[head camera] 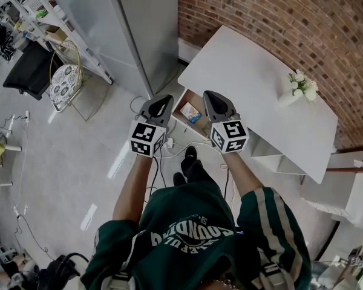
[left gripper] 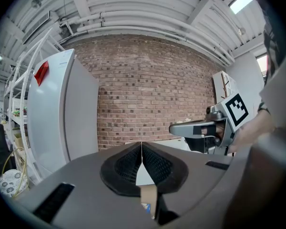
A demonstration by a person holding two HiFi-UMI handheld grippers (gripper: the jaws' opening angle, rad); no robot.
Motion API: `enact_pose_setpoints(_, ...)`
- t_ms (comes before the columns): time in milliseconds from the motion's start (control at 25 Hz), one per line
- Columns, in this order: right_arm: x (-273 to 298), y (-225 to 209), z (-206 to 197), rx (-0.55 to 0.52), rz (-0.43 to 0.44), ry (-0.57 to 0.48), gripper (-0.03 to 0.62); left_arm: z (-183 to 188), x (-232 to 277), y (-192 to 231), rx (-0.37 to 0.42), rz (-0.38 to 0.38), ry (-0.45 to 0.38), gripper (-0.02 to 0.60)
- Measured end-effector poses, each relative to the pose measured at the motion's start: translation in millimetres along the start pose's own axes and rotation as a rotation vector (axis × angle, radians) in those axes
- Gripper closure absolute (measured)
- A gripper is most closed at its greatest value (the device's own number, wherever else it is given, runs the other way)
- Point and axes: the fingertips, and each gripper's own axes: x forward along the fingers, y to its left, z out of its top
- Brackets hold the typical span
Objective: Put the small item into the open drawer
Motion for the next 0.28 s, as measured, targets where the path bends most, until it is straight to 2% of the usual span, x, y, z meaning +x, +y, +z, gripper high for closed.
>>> enact_pose_setpoints(280, -2.5, 3.5, -7.5, 0.012, 0.006, 0.006, 0.569, -4.4, -5.5, 1.8, 0.005, 0.009, 0.005, 0.565)
